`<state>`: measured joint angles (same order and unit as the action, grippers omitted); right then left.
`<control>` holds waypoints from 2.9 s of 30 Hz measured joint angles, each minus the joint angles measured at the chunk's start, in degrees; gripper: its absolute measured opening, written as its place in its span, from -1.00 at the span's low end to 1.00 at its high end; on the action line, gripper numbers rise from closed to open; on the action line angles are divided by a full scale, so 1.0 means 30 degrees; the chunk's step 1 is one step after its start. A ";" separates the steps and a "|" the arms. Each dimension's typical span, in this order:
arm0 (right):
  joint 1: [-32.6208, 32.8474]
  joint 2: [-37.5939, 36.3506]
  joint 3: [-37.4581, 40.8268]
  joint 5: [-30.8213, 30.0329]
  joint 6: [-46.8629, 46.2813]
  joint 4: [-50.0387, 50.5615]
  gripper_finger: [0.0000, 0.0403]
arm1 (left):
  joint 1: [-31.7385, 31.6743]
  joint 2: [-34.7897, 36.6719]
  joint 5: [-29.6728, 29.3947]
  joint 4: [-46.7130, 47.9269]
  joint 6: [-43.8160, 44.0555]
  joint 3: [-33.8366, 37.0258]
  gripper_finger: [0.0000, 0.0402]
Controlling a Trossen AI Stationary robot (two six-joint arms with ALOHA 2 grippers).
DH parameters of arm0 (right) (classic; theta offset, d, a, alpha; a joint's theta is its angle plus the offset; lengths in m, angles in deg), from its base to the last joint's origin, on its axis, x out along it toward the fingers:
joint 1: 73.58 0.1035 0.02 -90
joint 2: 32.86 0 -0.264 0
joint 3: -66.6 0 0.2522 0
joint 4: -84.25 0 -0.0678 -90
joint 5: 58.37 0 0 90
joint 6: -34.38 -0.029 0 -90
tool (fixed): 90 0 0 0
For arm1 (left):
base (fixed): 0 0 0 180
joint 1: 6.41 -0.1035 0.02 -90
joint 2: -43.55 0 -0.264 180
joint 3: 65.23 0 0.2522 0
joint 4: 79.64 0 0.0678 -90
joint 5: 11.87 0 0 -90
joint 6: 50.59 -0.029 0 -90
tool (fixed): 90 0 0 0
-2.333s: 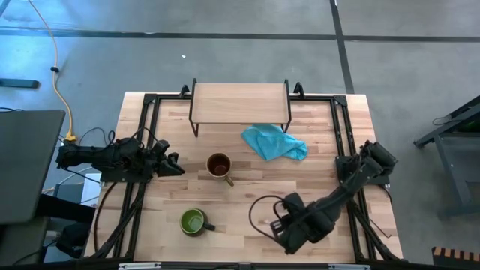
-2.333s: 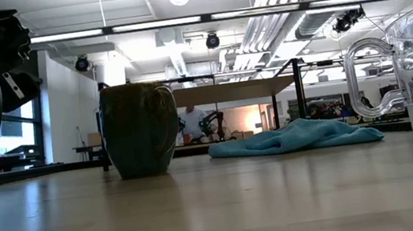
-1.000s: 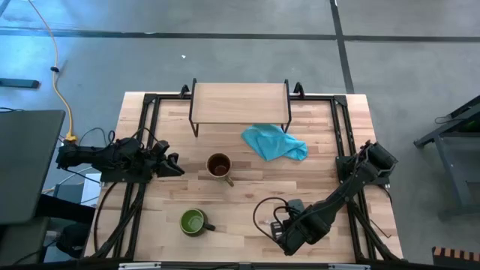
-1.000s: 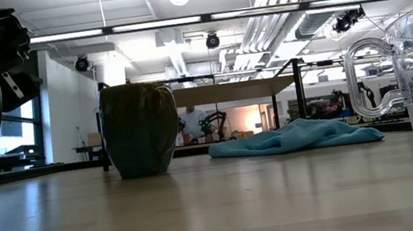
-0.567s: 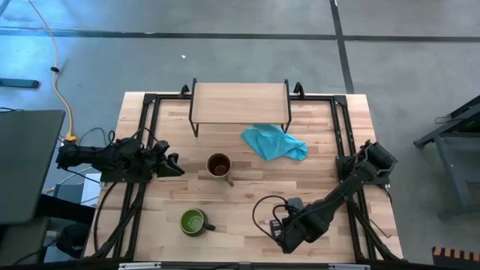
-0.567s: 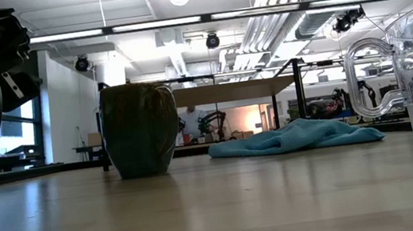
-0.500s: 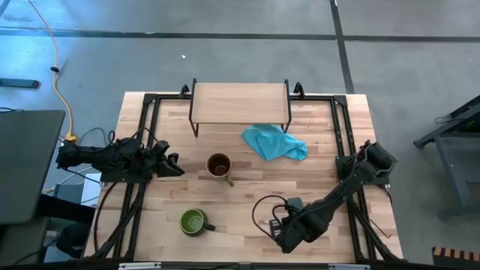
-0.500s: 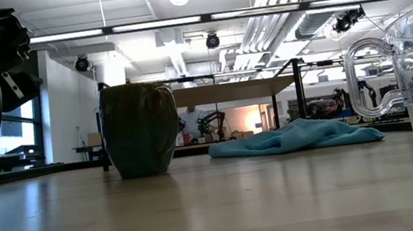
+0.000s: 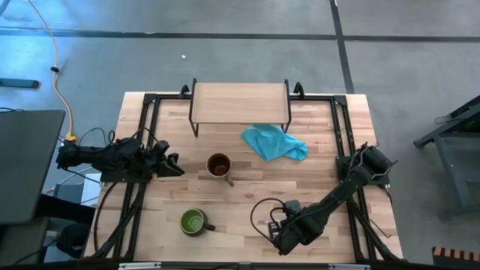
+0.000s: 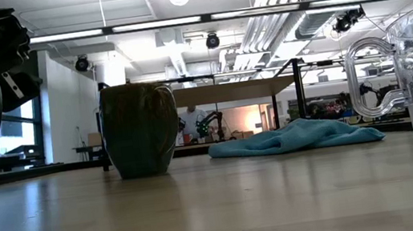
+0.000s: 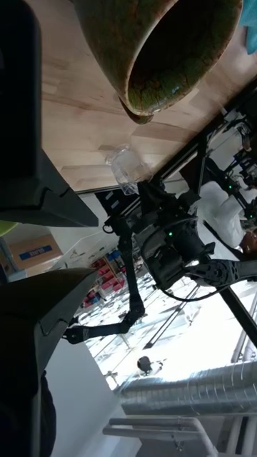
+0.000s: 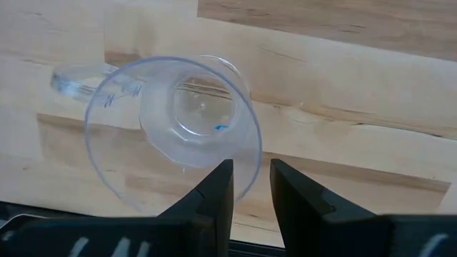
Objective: Stack small to large cups/mugs on shelf
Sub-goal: Put the transparent mug on the shelf
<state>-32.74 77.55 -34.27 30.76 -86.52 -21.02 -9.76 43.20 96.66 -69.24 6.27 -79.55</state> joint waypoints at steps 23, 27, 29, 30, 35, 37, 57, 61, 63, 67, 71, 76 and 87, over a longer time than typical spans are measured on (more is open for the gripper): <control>-0.0124 0.0096 0.0000 -0.0413 -0.0051 -0.0249 -0.59 | -0.0002 0.0001 -0.0004 0.0000 0.0000 0.0002 -0.55; -0.0124 0.0096 -0.0002 0.0071 -0.0058 -0.0100 -0.67 | 0.0001 0.0002 -0.0007 0.0000 0.0003 -0.0002 -0.55; -0.0124 0.0096 0.0000 0.0102 -0.0053 -0.0080 -0.75 | 0.0002 -0.0001 -0.0006 0.0000 0.0006 -0.0002 -0.55; -0.0124 0.0096 -0.0007 0.0102 -0.0046 -0.0066 -0.81 | 0.0005 0.0002 -0.0003 0.0000 0.0005 -0.0002 -0.55; -0.0124 0.0096 -0.0007 0.0084 0.0100 -0.0058 -0.97 | -0.0002 0.0005 -0.0007 0.0000 0.0003 -0.0002 -0.55; -0.0124 0.0096 -0.0007 0.0087 0.0078 -0.0027 -0.96 | 0.0004 0.0000 -0.0006 0.0000 0.0001 0.0001 -0.55; -0.2308 0.0096 -0.0007 -0.0024 0.6479 0.0844 -1.00 | -0.0002 0.0003 -0.0007 0.0000 0.0007 -0.0005 -0.55; -0.3033 0.0096 -0.0007 -0.0006 0.8608 0.1474 -1.00 | 0.0004 0.0002 -0.0007 0.0000 0.0004 -0.0001 -0.55; -0.3411 0.0096 -0.0007 -0.0003 0.9848 0.1559 -1.00 | -0.0002 0.0005 -0.0007 0.0000 0.0000 -0.0005 -0.55; -0.4099 0.0096 -0.0007 -0.0015 1.2390 0.1574 -1.00 | 0.0001 0.0001 -0.0007 0.0000 0.0007 0.0002 -0.55; -0.4664 0.0096 -0.0007 -0.0131 1.5283 0.1588 -1.00 | -0.0002 0.0005 -0.0015 0.0000 0.0007 -0.0005 -0.55; -0.5185 0.0096 -0.0007 -0.0248 1.8848 0.1734 -1.00 | 0.0005 -0.0002 -0.0015 0.0000 0.0007 -0.0002 -0.55; -0.5862 0.0096 -0.0007 -0.1295 2.4332 0.1756 -1.00 | 0.0003 0.0003 -0.0022 0.0003 0.0007 0.0001 -0.55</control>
<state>-50.33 77.83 -34.29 26.88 -13.52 -15.75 -9.75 43.21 96.59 -69.23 6.29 -79.55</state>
